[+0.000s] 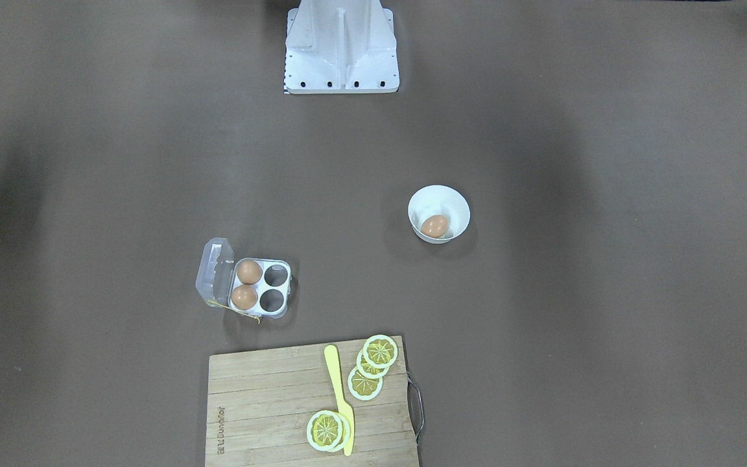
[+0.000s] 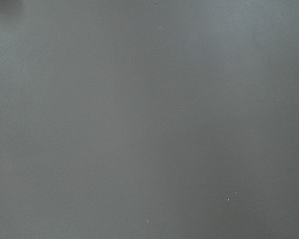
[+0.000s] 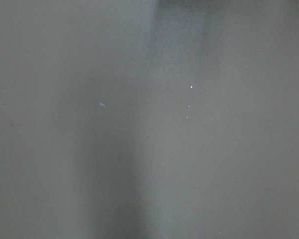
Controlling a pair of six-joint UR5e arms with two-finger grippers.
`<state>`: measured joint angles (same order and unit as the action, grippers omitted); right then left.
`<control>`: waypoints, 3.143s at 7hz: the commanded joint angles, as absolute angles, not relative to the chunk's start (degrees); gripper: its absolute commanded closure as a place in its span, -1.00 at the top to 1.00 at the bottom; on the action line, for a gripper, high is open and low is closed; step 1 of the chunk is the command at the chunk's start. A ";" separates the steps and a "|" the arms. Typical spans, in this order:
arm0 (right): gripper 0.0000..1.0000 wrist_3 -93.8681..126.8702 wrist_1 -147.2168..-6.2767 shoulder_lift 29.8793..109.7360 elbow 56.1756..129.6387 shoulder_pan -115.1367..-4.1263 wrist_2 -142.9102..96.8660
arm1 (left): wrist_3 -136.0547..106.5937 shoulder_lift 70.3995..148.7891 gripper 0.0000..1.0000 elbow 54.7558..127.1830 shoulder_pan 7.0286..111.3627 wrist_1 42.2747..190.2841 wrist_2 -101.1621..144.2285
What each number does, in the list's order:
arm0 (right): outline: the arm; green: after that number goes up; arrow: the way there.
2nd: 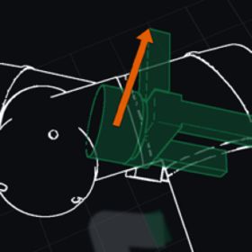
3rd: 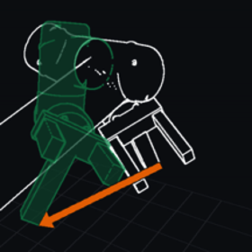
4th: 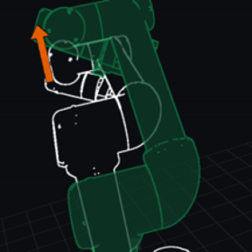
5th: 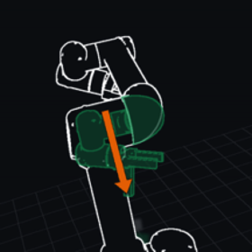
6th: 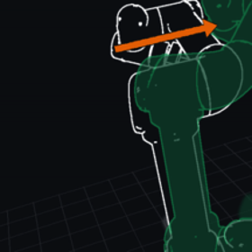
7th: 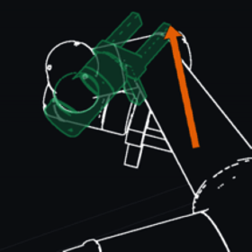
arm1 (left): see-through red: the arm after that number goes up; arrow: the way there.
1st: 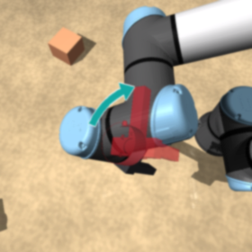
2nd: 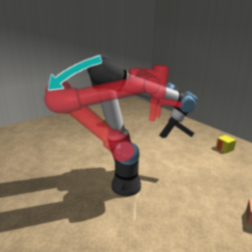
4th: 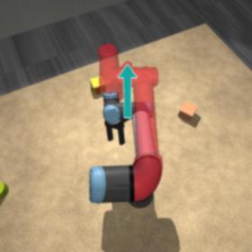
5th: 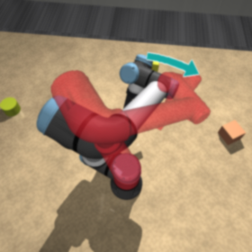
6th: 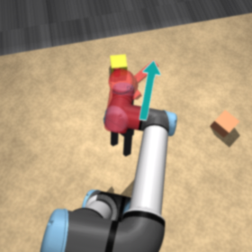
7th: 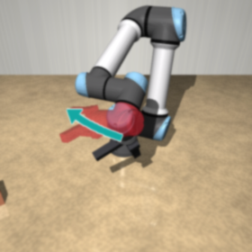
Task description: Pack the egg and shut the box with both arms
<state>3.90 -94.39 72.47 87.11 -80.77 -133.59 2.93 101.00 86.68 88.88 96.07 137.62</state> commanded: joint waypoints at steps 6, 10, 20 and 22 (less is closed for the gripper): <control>1.00 3.96 -94.31 72.42 87.28 -82.35 -134.91 | -10.49 104.48 0.99 101.77 67.53 96.33 127.88; 1.00 3.96 -94.39 72.77 86.66 -82.35 -134.65 | -24.33 111.76 0.99 102.75 51.73 96.07 128.32; 1.00 3.69 -94.39 74.00 86.66 -82.27 -134.82 | -43.59 120.85 0.65 96.33 40.00 96.15 119.27; 1.00 3.69 -94.31 74.00 86.66 -82.27 -134.82 | -44.91 123.13 0.64 94.14 38.15 96.24 117.07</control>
<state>3.69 -94.38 74.00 86.67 -82.31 -134.83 -44.18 122.04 95.30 39.10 96.17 117.94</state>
